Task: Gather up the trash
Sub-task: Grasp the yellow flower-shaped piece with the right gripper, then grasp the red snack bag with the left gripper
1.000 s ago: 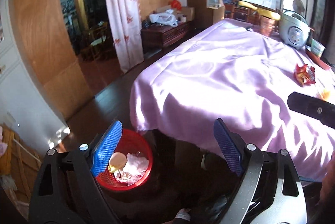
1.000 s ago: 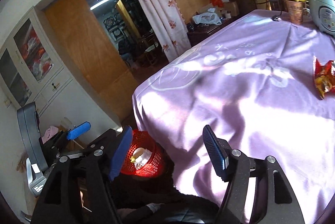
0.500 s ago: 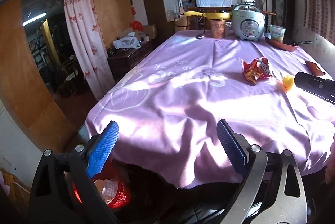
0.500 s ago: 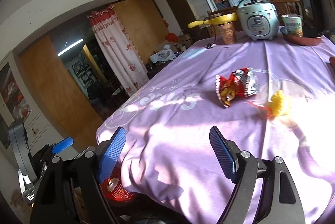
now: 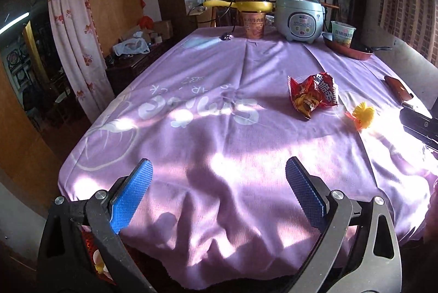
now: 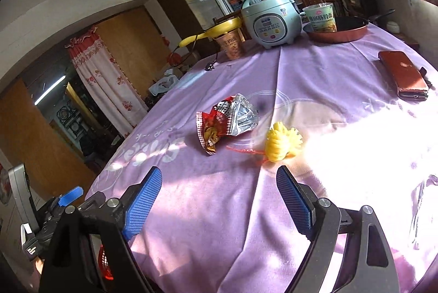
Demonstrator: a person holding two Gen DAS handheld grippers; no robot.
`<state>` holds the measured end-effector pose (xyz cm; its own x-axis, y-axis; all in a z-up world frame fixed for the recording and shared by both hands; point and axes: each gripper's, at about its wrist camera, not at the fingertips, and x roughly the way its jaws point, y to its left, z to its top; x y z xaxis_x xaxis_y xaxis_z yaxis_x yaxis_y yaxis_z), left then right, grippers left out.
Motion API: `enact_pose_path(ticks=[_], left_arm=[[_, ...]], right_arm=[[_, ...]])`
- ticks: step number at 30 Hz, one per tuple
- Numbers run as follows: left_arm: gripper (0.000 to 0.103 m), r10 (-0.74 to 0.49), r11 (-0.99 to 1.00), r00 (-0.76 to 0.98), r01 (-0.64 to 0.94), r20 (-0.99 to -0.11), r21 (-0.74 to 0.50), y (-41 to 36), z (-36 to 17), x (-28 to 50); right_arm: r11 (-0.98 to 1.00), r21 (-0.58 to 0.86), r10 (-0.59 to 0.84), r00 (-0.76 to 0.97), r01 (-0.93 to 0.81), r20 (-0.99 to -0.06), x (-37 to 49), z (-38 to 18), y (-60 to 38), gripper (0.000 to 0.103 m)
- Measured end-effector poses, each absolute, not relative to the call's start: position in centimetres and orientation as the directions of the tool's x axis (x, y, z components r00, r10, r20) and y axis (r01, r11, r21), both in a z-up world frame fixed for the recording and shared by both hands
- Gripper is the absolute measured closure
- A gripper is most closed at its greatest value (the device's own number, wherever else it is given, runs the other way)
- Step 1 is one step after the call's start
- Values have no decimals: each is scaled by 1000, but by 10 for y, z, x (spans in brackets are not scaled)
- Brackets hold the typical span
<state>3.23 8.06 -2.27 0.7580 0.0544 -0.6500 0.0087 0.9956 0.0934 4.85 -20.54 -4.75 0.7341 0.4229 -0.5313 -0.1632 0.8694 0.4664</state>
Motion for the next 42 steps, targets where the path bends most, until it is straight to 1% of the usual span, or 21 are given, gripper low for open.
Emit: enact_pose_path(ticks=[3,7,13,14,15,16,17,19,22,24,29,32,37,40,41,42], left_arm=[[9,42,996,743,19,-668,83,80,-26,50],[9,3,998,715,44,-700,49,78,-31,71],[9,-20,998,682,62,-732,30,71,-38,97],[9,-28,998,677,65,-736,21,70,-37,101],[9,-39,997,671,70,-740,11,67,-36,106],[9,-48,997,668,75,-743,3,65,-35,111],[9,-56,997,665,81,-745,-2,62,-34,116],[9,-66,996,659,91,-749,-8,53,-31,128],[9,-106,991,652,129,-750,-28,33,-26,148],[9,-143,985,639,168,-756,-43,14,-25,163],[9,-192,971,600,230,-777,-63,-31,-33,200],[9,-206,970,560,227,-803,-90,-47,-45,222],[9,-214,970,536,218,-817,-111,-59,-57,243],[9,-185,972,529,223,-828,-75,-67,-68,247],[16,-166,974,537,223,-827,-51,-68,-70,246],[37,-158,974,539,223,-827,-40,-68,-70,246]], right_arm=[[878,453,420,708,-157,-568,74,-48,-204,19],[908,405,365,685,-110,-631,103,-51,-204,19],[920,392,318,634,-25,-705,131,-81,-215,18],[922,387,311,626,-17,-715,136,-86,-216,20],[923,384,310,621,-15,-720,140,-90,-217,25],[923,384,312,618,-17,-722,143,-92,-218,57],[918,397,327,608,-21,-724,146,-95,-219,73],[894,447,373,620,-39,-690,143,-94,-223,74],[914,402,321,696,-51,-642,128,-81,-226,74],[905,421,333,709,-56,-622,124,-80,-229,74],[870,491,370,709,-37,-601,124,-84,-243,73],[872,487,367,715,-43,-595,123,-82,-243,73],[860,508,383,715,-46,-585,121,-82,-246,73],[858,511,391,712,-53,-583,121,-82,-245,73],[858,511,392,712,-55,-582,121,-82,-245,73],[858,511,393,713,-57,-581,121,-82,-245,73]])
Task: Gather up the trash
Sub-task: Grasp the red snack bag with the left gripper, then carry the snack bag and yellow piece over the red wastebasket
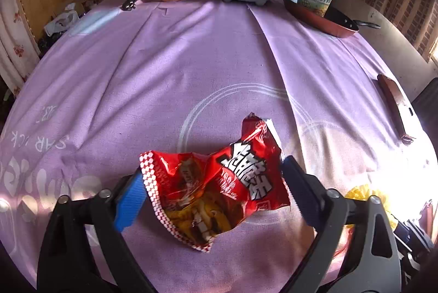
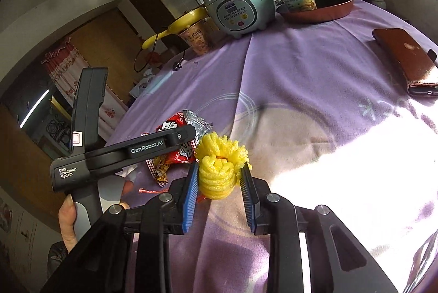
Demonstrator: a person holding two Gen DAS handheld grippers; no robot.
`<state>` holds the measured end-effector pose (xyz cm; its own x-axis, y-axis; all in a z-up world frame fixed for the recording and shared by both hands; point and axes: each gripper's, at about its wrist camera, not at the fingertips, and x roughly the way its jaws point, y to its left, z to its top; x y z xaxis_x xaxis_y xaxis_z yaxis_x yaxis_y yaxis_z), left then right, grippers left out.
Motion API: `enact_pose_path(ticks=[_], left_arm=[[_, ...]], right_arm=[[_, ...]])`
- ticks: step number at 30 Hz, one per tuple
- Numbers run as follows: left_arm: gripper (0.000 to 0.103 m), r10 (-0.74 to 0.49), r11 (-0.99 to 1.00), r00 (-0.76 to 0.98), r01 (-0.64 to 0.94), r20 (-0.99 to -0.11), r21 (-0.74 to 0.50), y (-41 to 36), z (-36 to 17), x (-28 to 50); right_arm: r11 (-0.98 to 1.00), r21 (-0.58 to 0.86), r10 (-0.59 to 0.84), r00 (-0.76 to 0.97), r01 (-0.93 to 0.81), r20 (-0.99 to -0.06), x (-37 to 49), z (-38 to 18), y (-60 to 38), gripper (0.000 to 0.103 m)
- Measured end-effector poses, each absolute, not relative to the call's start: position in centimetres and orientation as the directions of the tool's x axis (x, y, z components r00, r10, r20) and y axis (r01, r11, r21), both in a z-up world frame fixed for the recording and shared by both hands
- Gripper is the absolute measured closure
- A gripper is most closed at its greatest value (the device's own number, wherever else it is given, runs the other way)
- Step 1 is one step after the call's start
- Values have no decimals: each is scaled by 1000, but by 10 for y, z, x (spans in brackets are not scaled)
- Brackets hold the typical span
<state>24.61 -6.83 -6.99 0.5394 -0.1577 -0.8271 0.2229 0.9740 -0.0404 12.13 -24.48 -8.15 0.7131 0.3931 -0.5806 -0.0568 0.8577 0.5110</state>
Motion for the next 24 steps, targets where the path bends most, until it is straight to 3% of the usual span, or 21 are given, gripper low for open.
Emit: enact_pose_path(ticks=[6,14,24], left_arm=[[53,-181,972,606,231,-775,-46,-55,-51,221],[53,-178,982,707,176,-684,-73,8,4,157],[53,0,1000,779,-18,-627,-23,111,31,69]], right_arm=[[849,524,404,723,-69,-560,120,-80,-247,73],[816,565,474,703,-123,-531,115,-76,-236,73],[768,546,611,636,-334,-471,86,-35,-158,74]])
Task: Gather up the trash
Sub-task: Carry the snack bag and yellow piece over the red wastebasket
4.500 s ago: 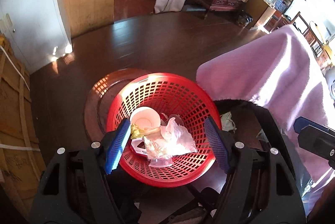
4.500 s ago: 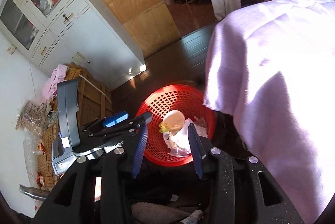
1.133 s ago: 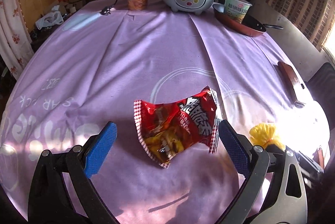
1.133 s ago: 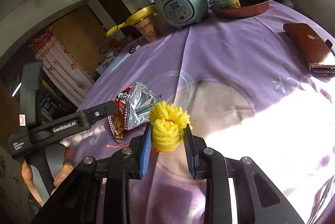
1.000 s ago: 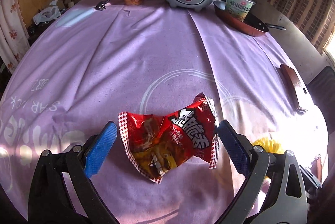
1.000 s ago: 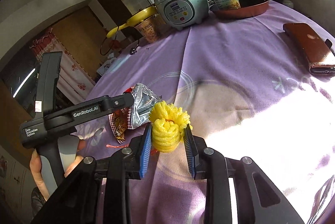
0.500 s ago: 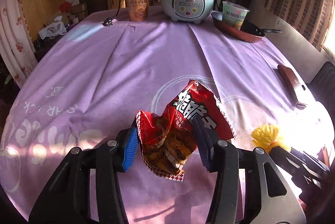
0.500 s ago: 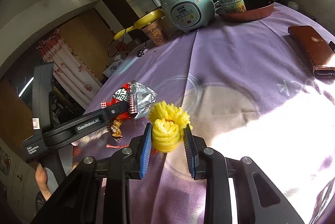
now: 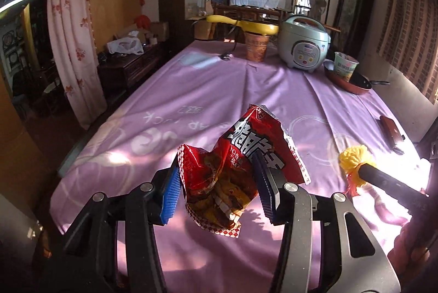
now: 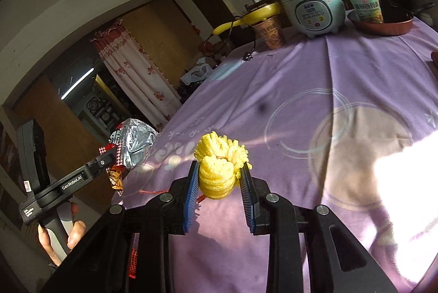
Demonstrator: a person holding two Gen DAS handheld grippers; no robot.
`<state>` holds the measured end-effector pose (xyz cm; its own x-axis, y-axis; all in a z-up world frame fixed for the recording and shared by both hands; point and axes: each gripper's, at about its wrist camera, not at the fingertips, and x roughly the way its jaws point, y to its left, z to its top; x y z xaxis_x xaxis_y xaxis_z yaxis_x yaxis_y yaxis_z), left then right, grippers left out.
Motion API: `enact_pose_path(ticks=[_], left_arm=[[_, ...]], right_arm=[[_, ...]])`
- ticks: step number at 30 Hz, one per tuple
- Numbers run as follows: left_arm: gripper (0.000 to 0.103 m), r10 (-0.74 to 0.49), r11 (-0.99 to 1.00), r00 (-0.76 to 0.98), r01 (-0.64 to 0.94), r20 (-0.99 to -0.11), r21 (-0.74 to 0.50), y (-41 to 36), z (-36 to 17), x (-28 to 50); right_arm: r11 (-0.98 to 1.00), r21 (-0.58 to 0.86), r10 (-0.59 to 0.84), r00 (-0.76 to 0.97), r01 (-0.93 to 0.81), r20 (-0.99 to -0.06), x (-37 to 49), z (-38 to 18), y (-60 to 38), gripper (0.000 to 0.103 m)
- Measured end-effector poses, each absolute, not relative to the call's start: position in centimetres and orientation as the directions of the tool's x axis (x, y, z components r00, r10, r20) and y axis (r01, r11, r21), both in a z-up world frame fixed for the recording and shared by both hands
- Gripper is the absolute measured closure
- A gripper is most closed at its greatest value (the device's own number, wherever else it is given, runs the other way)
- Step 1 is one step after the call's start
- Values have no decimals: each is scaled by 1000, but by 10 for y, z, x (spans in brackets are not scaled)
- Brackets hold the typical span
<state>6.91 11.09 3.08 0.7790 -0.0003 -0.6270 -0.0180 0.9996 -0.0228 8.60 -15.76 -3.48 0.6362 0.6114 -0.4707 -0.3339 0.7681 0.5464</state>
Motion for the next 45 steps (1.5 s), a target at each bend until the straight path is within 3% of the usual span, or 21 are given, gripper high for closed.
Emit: enact_pose_path(ticks=[9,23,34,45], left_arm=[[53,179,968,767,-250,-617,-30,199,11,-16],[53,342,861,665,-504,-664,-61,318,-31,-117],[53,315,769,574,-621,-756,-151,410,-95,-160],[53,266,708,528,-675,-806,-208,452,-136,-164]], right_arm=[[677,514,736,490,-526,-467,60,-8,-58,74],[522,463,795,213,-716,-567,15,-9,115,74],[466,422,736,76,-778,-673,-10,-38,234,74],[454,420,664,-16,-786,-747,-13,-75,303,74]])
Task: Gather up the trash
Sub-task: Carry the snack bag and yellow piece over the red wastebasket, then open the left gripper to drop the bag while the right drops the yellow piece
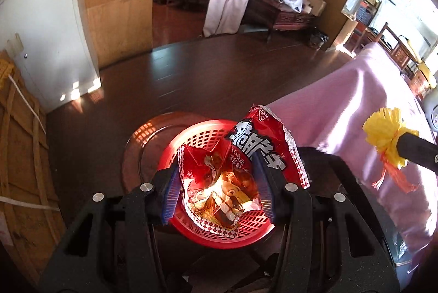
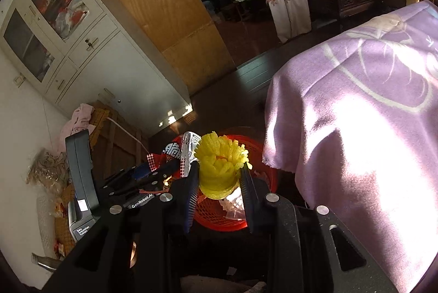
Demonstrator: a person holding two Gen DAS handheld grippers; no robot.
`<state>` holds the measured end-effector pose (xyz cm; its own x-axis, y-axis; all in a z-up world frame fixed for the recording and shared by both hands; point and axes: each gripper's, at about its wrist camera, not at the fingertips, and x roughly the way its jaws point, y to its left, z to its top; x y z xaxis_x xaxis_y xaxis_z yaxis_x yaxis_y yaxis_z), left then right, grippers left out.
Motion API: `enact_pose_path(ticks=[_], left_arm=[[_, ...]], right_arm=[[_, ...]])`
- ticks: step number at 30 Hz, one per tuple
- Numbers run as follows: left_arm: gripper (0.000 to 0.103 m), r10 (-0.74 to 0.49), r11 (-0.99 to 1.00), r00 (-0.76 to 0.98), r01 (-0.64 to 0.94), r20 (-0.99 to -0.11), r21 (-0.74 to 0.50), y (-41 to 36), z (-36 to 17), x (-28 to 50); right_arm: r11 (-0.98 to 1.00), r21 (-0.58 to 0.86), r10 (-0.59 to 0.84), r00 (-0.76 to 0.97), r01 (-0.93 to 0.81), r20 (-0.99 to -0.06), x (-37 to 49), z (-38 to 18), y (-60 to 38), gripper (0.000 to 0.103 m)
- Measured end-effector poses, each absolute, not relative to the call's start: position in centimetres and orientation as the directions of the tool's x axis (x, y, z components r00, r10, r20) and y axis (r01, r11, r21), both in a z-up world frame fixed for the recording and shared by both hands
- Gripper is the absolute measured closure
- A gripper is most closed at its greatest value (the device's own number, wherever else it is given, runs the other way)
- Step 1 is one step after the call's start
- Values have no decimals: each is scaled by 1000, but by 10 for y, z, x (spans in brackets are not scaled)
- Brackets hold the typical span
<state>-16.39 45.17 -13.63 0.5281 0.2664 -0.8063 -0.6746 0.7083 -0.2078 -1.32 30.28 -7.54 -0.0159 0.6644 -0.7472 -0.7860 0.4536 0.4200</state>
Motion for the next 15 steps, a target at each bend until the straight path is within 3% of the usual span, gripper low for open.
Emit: enact_pose_path(ticks=[15], left_arm=[[51,186,679,451,-701,-873,-217,471,-183,-155]], right_arm=[[456,410,536,-124,-790,-835,-21,-154,360,74]])
